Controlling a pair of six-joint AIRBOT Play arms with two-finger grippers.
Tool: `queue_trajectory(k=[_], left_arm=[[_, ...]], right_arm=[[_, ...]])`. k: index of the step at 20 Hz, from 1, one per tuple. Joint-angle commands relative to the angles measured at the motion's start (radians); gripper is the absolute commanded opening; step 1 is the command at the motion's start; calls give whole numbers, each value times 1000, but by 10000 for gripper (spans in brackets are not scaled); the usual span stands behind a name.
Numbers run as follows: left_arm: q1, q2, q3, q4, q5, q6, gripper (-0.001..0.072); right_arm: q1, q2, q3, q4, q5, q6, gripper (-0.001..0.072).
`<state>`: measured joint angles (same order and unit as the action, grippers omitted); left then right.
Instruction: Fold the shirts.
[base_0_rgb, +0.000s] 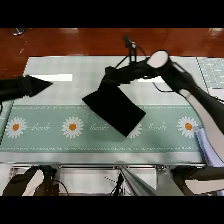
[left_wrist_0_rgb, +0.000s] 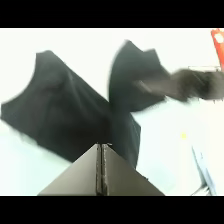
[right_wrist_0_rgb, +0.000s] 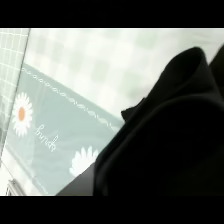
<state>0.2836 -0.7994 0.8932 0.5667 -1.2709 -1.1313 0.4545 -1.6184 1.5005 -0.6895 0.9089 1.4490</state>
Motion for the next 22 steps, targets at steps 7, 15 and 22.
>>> queue_trajectory(k=[7,15,22], left_arm=[[-96,93,-196,-2,192,20,24],[-95,42,-200,-2,234,24,25],[-111,38,-271,-2,251,34,25]], right_arm=[[8,-264,241,0,102,51,624],[-269,351,-25,-672,527,215,620],[-143,984,-1204,-212,-366,687,608]])
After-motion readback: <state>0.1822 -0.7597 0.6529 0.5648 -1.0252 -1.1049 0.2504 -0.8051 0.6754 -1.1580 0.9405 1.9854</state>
